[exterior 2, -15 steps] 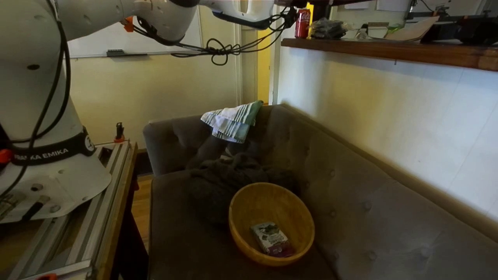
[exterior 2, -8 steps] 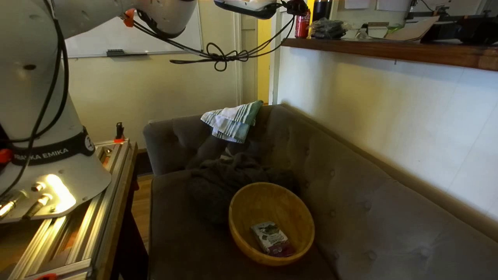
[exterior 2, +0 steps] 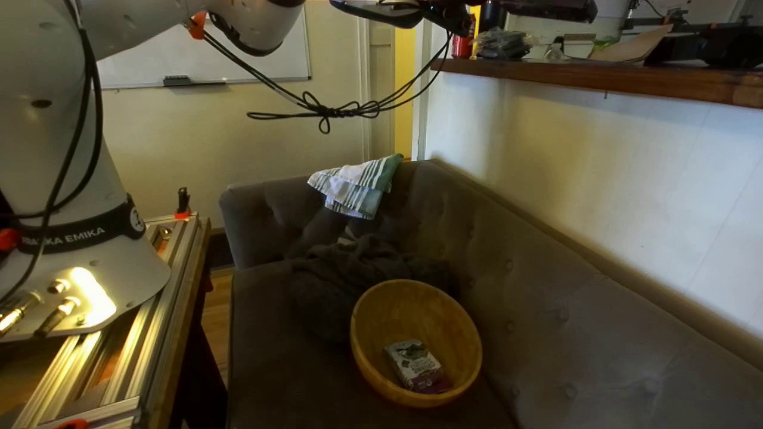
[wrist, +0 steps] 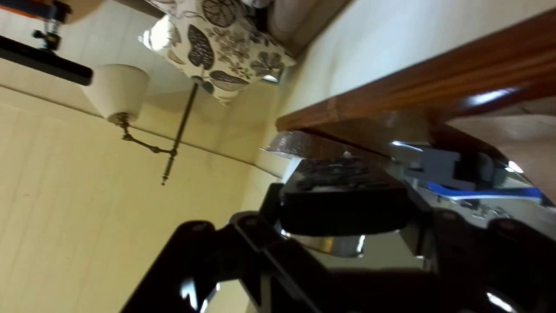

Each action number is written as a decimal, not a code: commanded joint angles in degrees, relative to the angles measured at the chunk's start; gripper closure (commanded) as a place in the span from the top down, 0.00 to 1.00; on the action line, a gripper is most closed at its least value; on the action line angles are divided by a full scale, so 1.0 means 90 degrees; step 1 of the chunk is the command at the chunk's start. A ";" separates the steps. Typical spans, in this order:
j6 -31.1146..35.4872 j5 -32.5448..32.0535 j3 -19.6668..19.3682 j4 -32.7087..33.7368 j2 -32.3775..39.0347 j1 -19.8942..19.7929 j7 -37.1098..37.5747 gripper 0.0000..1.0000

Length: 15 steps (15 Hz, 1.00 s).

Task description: Remove the black remote from the top counter and put it in the wooden bowl

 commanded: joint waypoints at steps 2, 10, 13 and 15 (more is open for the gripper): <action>-0.0234 -0.0230 0.0475 0.0000 -0.0042 -0.0100 0.0080 0.64; -0.1214 -0.0578 0.0477 -0.0032 -0.0209 -0.0429 -0.0903 0.39; -0.1633 -0.0677 0.0535 -0.0072 -0.0349 -0.0794 -0.1986 0.39; -0.1767 -0.0700 0.0594 -0.0099 -0.0459 -0.1046 -0.2793 0.39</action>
